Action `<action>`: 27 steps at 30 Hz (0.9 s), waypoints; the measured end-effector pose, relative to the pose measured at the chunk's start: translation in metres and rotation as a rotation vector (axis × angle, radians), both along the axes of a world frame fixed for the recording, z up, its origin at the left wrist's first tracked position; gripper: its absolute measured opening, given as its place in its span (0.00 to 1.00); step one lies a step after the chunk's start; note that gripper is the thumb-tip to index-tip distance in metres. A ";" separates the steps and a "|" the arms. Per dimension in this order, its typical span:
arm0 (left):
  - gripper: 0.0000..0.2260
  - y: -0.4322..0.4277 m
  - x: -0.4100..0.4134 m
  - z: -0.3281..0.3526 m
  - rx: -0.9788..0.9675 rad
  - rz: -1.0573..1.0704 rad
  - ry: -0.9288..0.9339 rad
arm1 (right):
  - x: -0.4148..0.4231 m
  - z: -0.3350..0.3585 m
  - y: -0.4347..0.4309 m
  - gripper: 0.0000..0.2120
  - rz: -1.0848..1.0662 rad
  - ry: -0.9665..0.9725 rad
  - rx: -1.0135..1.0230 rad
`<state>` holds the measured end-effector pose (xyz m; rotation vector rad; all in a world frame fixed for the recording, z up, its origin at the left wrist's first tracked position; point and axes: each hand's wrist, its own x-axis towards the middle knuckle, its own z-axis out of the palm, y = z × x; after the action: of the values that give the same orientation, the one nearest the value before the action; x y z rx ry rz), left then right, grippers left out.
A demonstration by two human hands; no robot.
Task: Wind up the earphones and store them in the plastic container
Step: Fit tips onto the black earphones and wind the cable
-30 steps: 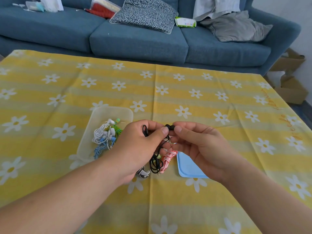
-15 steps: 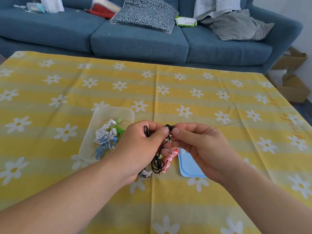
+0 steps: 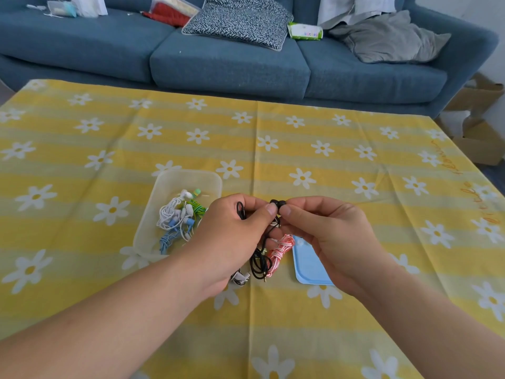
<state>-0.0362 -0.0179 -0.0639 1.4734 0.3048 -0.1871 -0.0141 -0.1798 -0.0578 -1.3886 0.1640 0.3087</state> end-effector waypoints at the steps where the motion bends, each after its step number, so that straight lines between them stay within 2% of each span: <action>1: 0.05 0.000 0.000 0.000 0.003 0.000 -0.002 | 0.000 0.000 0.000 0.06 -0.001 -0.004 -0.004; 13: 0.05 -0.002 -0.002 -0.001 0.031 0.027 -0.006 | -0.002 -0.001 0.000 0.02 0.013 -0.138 -0.194; 22: 0.04 -0.005 -0.004 -0.001 0.040 0.084 -0.006 | -0.004 -0.001 0.002 0.05 0.021 -0.054 -0.073; 24: 0.03 -0.006 -0.004 -0.001 0.082 0.097 -0.030 | -0.004 -0.001 0.001 0.05 0.020 -0.056 -0.085; 27: 0.03 -0.005 -0.004 -0.003 0.275 0.097 -0.147 | -0.004 -0.003 0.001 0.05 0.026 -0.036 -0.057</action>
<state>-0.0403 -0.0226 -0.0670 1.7303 0.2903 0.0434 -0.0180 -0.1790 -0.0610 -1.4523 0.1259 0.3018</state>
